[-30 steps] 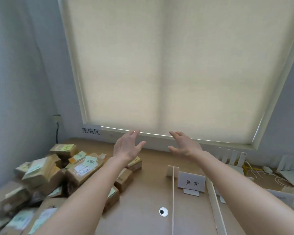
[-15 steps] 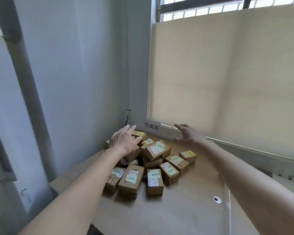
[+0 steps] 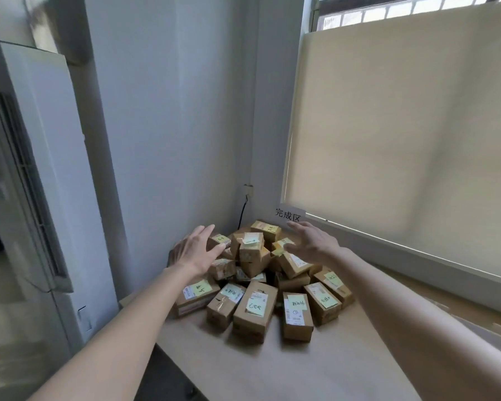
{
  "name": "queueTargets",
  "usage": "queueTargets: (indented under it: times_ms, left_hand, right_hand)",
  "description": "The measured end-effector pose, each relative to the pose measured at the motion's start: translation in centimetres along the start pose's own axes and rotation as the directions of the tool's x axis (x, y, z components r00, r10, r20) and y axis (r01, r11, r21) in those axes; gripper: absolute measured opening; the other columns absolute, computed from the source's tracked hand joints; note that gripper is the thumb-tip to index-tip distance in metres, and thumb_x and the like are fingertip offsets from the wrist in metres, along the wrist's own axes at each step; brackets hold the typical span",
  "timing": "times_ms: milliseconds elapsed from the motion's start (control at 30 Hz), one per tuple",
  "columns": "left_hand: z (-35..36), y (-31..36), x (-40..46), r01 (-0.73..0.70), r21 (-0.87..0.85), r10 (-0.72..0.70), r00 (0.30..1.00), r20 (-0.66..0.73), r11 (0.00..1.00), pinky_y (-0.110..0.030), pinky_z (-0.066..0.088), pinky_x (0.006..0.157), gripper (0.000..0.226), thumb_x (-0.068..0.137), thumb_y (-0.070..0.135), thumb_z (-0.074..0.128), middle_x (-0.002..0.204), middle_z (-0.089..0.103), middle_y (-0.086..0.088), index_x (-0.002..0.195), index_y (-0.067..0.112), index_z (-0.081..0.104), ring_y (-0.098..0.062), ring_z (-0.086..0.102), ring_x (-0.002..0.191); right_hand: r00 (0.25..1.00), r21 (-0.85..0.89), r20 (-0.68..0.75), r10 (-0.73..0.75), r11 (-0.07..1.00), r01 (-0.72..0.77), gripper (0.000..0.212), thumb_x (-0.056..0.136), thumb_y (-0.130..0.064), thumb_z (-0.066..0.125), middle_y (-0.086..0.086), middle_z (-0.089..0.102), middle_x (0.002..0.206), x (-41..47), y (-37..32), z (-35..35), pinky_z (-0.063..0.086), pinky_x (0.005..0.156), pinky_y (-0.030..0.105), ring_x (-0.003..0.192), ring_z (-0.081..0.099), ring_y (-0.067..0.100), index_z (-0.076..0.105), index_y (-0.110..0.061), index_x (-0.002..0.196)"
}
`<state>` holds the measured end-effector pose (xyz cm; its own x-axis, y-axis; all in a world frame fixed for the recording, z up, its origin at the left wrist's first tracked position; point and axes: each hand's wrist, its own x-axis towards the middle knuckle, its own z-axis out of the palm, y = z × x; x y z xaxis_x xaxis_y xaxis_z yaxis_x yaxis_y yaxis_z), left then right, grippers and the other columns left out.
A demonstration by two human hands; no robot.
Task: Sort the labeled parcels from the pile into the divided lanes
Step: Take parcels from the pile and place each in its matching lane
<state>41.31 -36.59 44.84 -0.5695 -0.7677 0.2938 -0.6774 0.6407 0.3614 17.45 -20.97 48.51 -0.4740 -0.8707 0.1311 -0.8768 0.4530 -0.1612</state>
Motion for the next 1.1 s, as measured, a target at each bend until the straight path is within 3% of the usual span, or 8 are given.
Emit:
queueTargets:
  times_ms: [233, 367, 533, 833, 1100]
  left_hand:
    - [6.1, -3.5, 7.3, -0.008, -0.014, 0.009, 0.996, 0.085, 1.000, -0.038, 0.043, 0.102, 0.066, 0.096, 0.058, 0.048, 0.156, 0.036, 0.008, 0.153, 0.033, 0.028, -0.020, 0.044, 0.134]
    - [12.3, -4.9, 11.7, 0.014, -0.078, 0.002, 0.980, 0.201, 0.997, -0.044, 0.039, 0.111, 0.070, 0.093, 0.060, 0.051, 0.157, 0.034, 0.004, 0.153, 0.032, 0.030, -0.022, 0.038, 0.140]
    - [20.8, -6.0, 13.9, 0.025, -0.103, 0.005, 0.961, 0.277, 0.994, -0.045, 0.041, 0.109, 0.067, 0.093, 0.058, 0.052, 0.156, 0.036, 0.005, 0.152, 0.033, 0.033, -0.021, 0.040, 0.139]
    - [35.6, -10.2, 12.7, 0.091, -0.136, -0.007, 0.853, 0.522, 0.986, -0.039, 0.029, 0.117, 0.070, 0.096, 0.053, 0.053, 0.161, 0.027, 0.005, 0.156, 0.031, 0.025, -0.017, 0.027, 0.147]
    - [46.3, -14.1, 12.7, 0.127, -0.196, 0.023, 0.783, 0.622, 0.972, -0.039, 0.039, 0.111, 0.074, 0.094, 0.057, 0.053, 0.159, 0.030, 0.008, 0.156, 0.034, 0.021, -0.016, 0.036, 0.142]
  right_hand:
    - [0.998, 0.107, 0.050, 0.033, 0.994, -0.038, 0.072, 0.097, -0.047, 0.059, -0.002, 0.029, 0.164, 7.6, 1.1, 6.7, 0.047, 0.102, 0.039, 0.141, 0.043, 0.023, 0.026, -0.033, 0.159]
    - [0.989, 0.110, 0.122, 0.078, 0.990, -0.092, 0.076, 0.096, -0.050, 0.059, 0.001, 0.022, 0.167, 11.3, 3.5, 11.7, 0.045, 0.109, 0.047, 0.147, 0.035, 0.026, 0.021, -0.035, 0.160]
    - [0.970, 0.188, 0.204, 0.131, 0.967, -0.170, 0.078, 0.094, -0.053, 0.059, 0.000, 0.019, 0.167, 14.2, 6.1, 18.9, 0.048, 0.107, 0.051, 0.146, 0.036, 0.026, 0.019, -0.039, 0.159]
    - [0.868, 0.222, 0.439, 0.232, 0.908, -0.355, 0.077, 0.098, -0.051, 0.055, 0.000, 0.014, 0.170, 15.1, 8.3, 35.0, 0.034, 0.119, 0.047, 0.152, 0.026, 0.024, 0.013, -0.038, 0.161]
    - [0.817, 0.287, 0.524, 0.242, 0.852, -0.437, 0.087, 0.098, -0.049, 0.057, -0.001, -0.001, 0.171, 15.6, 8.4, 46.5, 0.036, 0.117, 0.044, 0.152, 0.029, 0.025, -0.005, -0.045, 0.160]
